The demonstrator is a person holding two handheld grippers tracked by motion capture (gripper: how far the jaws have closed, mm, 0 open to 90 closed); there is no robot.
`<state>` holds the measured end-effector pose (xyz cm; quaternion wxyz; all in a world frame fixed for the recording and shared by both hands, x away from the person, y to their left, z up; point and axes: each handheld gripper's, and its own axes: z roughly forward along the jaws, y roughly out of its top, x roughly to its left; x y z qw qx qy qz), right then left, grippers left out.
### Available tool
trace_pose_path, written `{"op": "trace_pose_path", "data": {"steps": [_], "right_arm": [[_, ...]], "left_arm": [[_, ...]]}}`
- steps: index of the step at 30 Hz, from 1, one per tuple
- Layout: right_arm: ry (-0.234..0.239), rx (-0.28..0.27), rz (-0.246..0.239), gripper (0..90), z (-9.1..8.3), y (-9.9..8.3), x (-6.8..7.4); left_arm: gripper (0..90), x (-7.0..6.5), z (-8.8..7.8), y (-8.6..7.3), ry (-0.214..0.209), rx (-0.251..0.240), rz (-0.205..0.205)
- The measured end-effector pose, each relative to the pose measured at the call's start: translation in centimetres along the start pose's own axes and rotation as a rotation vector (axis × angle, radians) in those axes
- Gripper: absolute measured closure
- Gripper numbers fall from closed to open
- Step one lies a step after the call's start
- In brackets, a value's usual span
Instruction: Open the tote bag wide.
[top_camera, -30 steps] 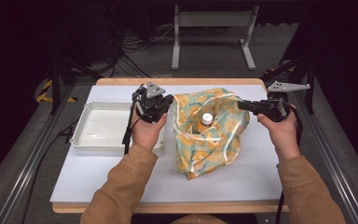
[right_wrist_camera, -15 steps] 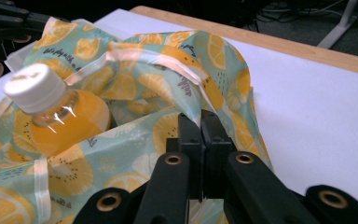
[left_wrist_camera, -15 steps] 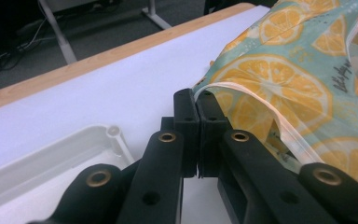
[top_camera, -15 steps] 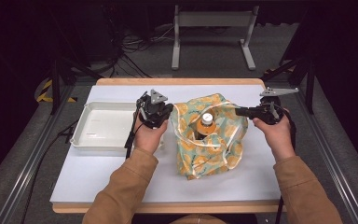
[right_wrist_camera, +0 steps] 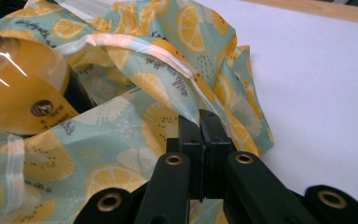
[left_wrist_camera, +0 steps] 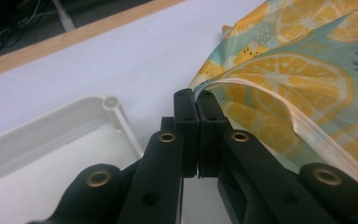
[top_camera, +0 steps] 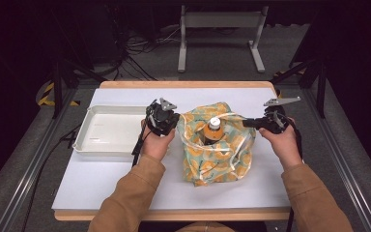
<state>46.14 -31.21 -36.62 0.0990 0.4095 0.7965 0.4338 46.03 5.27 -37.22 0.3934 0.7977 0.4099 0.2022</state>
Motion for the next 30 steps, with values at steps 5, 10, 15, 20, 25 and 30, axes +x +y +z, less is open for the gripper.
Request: {"op": "trace_pose_path", "data": {"steps": [5,10,15,20,25,30], "right_arm": [[-0.002,0.019,0.017,89.8,0.5,-0.6,-0.5],[-0.01,0.033,0.023,89.8,0.8,-1.1,-0.7],[-0.013,0.054,0.027,89.8,1.3,-1.9,-0.8],[-0.019,0.076,0.038,89.9,1.6,-2.4,-1.0],[-0.033,0.09,0.034,89.6,1.6,-2.7,-0.9],[-0.048,0.089,0.029,82.3,1.3,-2.9,-0.8]], "left_arm": [[88.8,-0.2,0.6,-0.4,0.002,0.029,0.002],[88.8,-0.2,1.1,-0.7,-0.006,0.049,-0.001],[88.7,-0.2,1.6,-1.1,-0.014,0.071,-0.003],[88.5,-0.1,2.2,-1.6,-0.021,0.109,-0.003],[86.4,-0.1,2.3,-1.7,-0.027,0.124,-0.005],[67.9,0.1,1.6,-1.8,-0.058,0.112,-0.017]]}}
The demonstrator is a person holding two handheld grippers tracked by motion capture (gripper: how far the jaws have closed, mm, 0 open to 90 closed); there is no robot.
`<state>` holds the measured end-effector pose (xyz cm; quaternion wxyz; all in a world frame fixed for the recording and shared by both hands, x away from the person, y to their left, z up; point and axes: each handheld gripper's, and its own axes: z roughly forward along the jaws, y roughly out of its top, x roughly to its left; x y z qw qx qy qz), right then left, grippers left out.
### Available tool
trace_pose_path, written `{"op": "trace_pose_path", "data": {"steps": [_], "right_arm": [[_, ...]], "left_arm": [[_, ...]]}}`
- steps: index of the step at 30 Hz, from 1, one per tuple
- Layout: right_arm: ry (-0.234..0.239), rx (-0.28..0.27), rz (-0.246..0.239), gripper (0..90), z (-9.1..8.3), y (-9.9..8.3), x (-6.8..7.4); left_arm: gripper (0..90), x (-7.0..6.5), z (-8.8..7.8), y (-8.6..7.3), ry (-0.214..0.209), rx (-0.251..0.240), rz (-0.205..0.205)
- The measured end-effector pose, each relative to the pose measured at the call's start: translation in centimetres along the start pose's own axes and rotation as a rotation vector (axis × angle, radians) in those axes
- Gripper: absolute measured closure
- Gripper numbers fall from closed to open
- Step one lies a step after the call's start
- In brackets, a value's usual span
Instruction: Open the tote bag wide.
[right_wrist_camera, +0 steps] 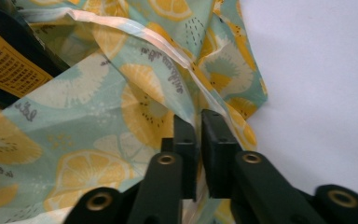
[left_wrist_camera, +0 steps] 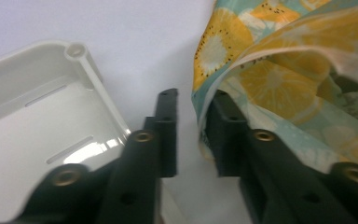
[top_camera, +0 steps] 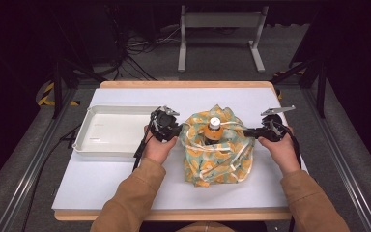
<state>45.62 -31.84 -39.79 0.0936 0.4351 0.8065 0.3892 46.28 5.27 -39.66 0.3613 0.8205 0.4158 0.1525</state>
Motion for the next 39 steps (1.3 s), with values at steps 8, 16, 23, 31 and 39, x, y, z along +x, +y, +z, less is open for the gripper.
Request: {"op": "trace_pose_path", "data": {"steps": [8,16,23,31,39], "right_arm": [[-0.009,-0.075,-0.007,59.7,-2.1,-0.2,0.5],[0.005,-0.155,-0.027,54.6,-4.4,-0.3,1.8],[-0.001,-0.223,-0.034,52.7,-6.4,-0.8,2.6],[0.003,-0.246,-0.033,52.0,-7.2,-1.2,3.0],[0.025,-0.258,-0.027,51.1,-7.5,-1.2,3.2]], "left_arm": [[40.9,0.5,-4.1,-0.2,-0.047,-0.134,-0.032],[33.6,-0.3,-6.9,-0.8,-0.11,-0.168,-0.001],[31.7,-1.3,-9.2,-2.0,-0.097,-0.223,0.02],[34.3,-5.1,-10.8,-1.5,-0.228,-0.283,0.144],[33.4,-6.8,-8.7,-1.1,-0.347,-0.256,0.151]]}}
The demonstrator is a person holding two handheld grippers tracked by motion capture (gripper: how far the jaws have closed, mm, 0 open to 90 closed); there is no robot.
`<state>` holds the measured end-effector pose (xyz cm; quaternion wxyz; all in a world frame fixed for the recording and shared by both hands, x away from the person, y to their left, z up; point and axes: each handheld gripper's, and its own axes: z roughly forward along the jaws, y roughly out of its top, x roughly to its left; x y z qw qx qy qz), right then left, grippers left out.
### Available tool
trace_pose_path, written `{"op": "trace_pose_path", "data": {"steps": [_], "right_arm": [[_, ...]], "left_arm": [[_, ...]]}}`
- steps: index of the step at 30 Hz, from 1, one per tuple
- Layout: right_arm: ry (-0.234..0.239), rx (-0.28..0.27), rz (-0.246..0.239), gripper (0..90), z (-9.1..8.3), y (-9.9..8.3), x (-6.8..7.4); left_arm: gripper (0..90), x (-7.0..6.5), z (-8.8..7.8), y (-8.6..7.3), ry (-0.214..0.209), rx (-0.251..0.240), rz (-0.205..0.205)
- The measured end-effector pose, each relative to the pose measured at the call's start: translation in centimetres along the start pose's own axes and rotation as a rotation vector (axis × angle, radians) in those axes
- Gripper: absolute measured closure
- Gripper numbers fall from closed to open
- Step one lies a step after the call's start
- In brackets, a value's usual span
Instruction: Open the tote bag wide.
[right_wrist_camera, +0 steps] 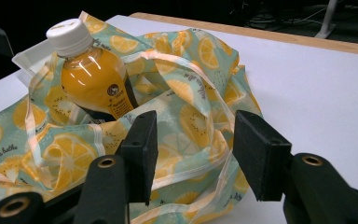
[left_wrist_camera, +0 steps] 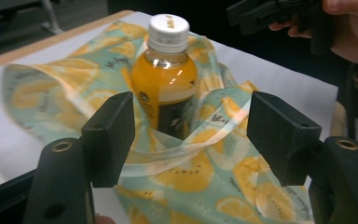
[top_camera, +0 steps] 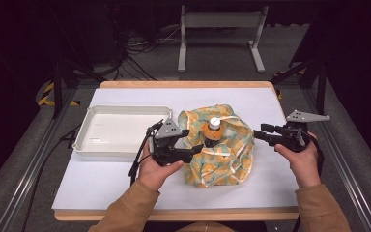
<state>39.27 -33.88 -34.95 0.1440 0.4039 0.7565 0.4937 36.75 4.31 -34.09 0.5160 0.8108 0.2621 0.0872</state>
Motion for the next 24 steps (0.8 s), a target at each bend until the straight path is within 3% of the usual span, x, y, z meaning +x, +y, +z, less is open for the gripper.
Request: {"op": "trace_pose_path", "data": {"steps": [4,8,12,21,24], "right_arm": [[0.01,-0.008,0.014,50.6,-0.1,-0.1,-0.2],[0.025,-0.014,0.026,50.5,0.0,-0.1,-0.4],[0.034,-0.012,0.033,50.5,0.1,-0.3,-0.5],[0.063,-0.024,0.058,50.5,0.1,-0.5,-0.9],[0.066,-0.021,0.065,50.5,0.2,-0.7,-1.1]], "left_arm": [[33.8,-0.5,1.2,0.1,-0.025,0.014,0.014],[29.3,-1.3,3.2,0.5,-0.071,0.063,0.066],[27.7,-1.8,4.2,0.5,-0.059,0.098,0.102],[27.5,-2.0,5.5,0.0,-0.052,0.169,0.118],[29.2,-2.2,5.9,-0.1,-0.048,0.203,0.145]]}}
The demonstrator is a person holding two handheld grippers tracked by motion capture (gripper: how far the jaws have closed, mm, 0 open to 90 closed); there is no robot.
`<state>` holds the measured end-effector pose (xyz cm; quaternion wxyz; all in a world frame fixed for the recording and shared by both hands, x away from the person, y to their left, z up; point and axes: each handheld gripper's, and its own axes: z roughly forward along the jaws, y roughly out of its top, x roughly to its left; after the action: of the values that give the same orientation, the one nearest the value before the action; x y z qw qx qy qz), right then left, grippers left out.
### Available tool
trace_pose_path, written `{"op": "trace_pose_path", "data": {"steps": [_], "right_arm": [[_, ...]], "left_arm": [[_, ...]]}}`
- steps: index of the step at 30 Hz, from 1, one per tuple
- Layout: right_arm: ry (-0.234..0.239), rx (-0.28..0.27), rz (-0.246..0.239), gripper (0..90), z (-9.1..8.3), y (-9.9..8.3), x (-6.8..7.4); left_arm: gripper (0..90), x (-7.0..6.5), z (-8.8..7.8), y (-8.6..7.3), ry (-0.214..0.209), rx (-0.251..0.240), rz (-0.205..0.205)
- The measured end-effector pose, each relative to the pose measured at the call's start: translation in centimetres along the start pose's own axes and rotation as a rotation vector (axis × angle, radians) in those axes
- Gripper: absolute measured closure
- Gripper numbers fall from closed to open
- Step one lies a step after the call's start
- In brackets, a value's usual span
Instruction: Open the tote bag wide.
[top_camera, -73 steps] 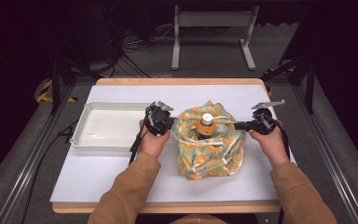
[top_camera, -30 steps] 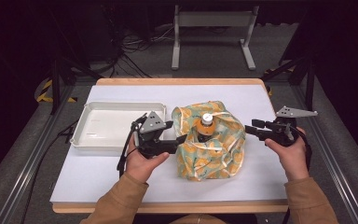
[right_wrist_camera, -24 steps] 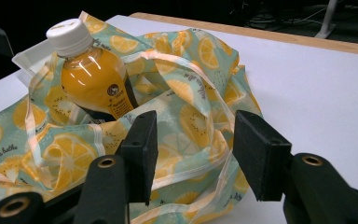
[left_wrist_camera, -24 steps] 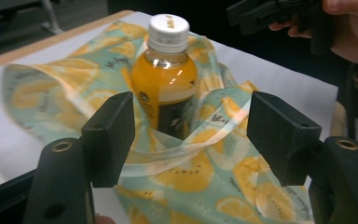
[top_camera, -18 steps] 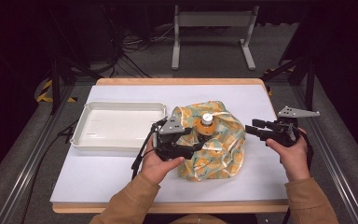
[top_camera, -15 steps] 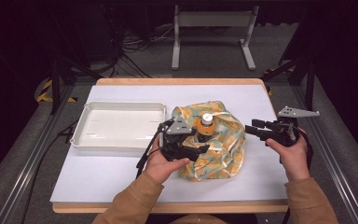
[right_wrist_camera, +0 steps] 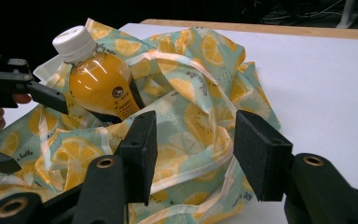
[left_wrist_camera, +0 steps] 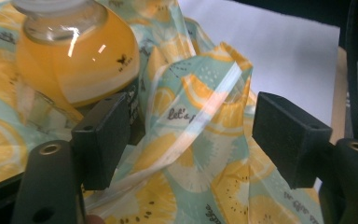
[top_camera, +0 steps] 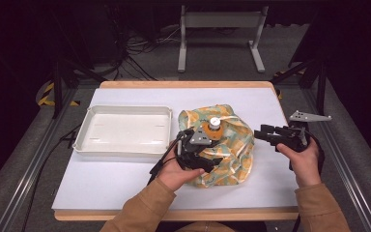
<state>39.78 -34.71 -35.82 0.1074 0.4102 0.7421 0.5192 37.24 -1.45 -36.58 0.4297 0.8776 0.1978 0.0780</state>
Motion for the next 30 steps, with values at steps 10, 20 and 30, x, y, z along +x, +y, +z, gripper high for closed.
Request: {"op": "trace_pose_path", "data": {"steps": [10,20,30], "right_arm": [[0.01,0.007,0.0,50.5,0.3,-0.1,0.0],[0.015,0.007,-0.003,50.5,0.3,-0.1,0.2],[0.025,0.03,-0.036,50.2,1.0,-0.1,1.1]], "left_arm": [[49.1,0.6,1.1,-0.5,0.049,0.112,0.0],[86.5,0.8,-0.1,-0.8,0.053,0.058,0.002],[85.8,1.4,-4.9,-1.6,0.068,-0.052,-0.025]]}}
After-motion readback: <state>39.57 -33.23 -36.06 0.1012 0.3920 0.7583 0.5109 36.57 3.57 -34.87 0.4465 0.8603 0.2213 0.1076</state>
